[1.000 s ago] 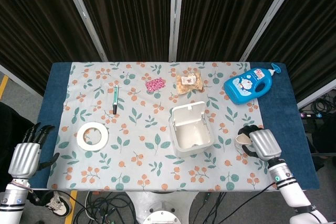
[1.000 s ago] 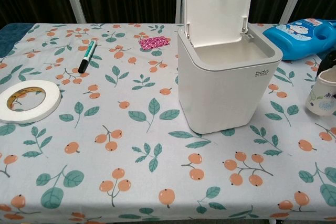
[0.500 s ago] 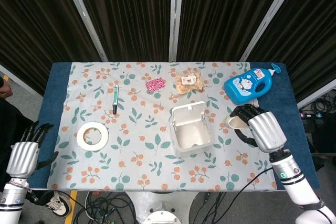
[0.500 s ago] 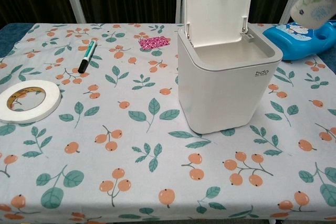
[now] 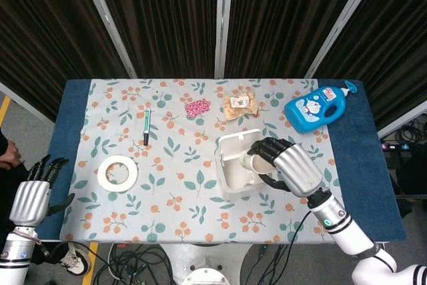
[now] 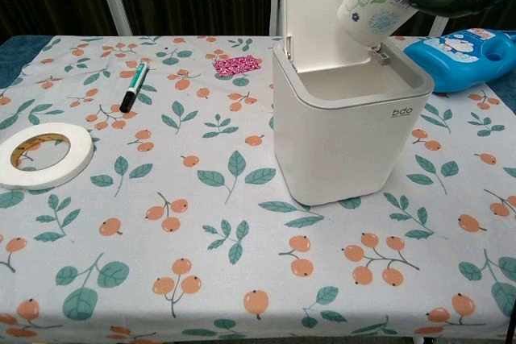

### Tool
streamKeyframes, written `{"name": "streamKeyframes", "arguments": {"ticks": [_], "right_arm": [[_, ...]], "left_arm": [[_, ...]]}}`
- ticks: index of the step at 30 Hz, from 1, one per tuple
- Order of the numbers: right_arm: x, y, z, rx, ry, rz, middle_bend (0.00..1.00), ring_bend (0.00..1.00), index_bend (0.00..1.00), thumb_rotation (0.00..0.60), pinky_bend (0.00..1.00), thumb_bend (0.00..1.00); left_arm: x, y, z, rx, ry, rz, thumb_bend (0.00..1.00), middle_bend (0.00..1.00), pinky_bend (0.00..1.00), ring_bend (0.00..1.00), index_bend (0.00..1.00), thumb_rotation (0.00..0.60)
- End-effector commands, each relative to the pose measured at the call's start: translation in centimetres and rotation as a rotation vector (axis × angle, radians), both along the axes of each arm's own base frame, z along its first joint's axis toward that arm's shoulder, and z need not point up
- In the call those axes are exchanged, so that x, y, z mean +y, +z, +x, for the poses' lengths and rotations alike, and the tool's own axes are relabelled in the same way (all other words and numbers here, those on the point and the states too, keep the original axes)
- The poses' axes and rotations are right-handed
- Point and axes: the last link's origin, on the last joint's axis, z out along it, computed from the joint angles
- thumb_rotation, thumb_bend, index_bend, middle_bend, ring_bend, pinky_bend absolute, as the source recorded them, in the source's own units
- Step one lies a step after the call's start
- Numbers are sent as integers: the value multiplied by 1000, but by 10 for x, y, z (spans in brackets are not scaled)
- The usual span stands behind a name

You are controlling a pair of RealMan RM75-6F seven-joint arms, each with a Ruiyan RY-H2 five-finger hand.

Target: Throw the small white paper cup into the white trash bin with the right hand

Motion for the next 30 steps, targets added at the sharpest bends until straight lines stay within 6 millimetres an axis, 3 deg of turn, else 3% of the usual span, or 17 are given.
{"name": "streamKeyframes", "arguments": {"ticks": [1, 3, 5, 10, 14, 17, 24, 30], "right_arm": [[-2, -9, 3, 5, 9, 20, 176, 106, 77, 600, 328, 41], [-2, -9, 4, 1, 16, 8, 72, 21, 4, 600, 219, 2], [-2, -9, 5, -16, 25, 0, 7, 0, 0, 600, 142, 0], [1, -1, -2, -47, 30, -37, 0, 0, 0, 600, 114, 0], [5, 12, -26, -31, -27, -87, 0, 0, 0, 600, 96, 0], [11, 21, -61, 39, -115, -142, 0, 0, 0, 600, 74, 0], [35, 41, -164, 178, -406, -235, 0, 0, 0, 600, 1, 0], [62, 46, -219, 255, -544, -277, 0, 0, 0, 600, 0, 0]], "left_arm": [[0, 0, -2, 0, 9, 2, 233, 160, 125, 31, 171, 600], [0, 1, -4, -1, 14, 4, 233, 160, 125, 31, 172, 600], [0, 1, -5, -3, 16, 5, 233, 160, 125, 30, 172, 600], [-1, 0, -5, -4, 17, 0, 233, 160, 125, 31, 173, 600], [-1, -2, -5, -4, 15, -4, 233, 160, 125, 31, 173, 600], [-1, -1, -4, -4, 11, 0, 233, 160, 125, 31, 173, 600], [-3, 2, -2, -10, -2, 18, 233, 160, 125, 31, 173, 600], [1, 6, 1, 2, -10, 19, 233, 160, 125, 31, 173, 600]]}}
